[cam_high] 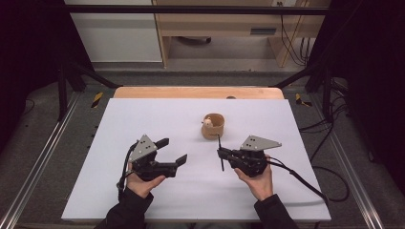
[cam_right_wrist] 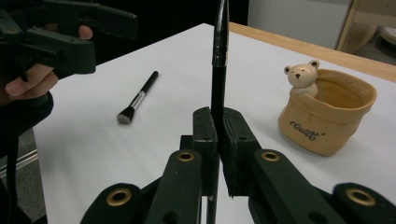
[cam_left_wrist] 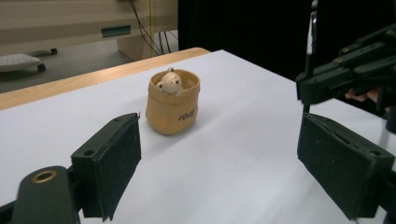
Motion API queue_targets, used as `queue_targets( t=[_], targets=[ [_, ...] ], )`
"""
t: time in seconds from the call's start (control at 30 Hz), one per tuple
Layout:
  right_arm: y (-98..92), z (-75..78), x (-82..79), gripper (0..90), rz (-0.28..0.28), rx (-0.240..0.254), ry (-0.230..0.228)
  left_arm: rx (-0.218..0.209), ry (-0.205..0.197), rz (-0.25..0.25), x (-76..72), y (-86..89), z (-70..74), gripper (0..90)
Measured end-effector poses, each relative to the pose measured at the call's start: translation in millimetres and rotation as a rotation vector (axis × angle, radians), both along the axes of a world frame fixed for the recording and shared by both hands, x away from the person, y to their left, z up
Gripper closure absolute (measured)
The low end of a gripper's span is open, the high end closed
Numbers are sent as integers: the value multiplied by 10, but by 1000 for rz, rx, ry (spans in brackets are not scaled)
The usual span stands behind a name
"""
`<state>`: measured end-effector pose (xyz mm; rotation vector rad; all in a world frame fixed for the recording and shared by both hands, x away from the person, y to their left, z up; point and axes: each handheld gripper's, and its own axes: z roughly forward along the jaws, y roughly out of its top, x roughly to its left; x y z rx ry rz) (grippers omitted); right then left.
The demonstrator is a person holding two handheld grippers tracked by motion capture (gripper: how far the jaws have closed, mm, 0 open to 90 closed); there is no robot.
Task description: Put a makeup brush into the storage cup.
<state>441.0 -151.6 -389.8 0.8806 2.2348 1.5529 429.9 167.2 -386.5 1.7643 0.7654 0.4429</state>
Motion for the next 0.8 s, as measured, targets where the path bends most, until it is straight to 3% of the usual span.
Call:
queue_targets(
  t=[0.3,0.8],
  targets=[
    [-31,31,34,850,-35,2,-9,28,11,32,-32,194,-79,107],
    [-107,108,161,851,-79,49,-17,46,27,98,-63,519,-217,86]
  ],
)
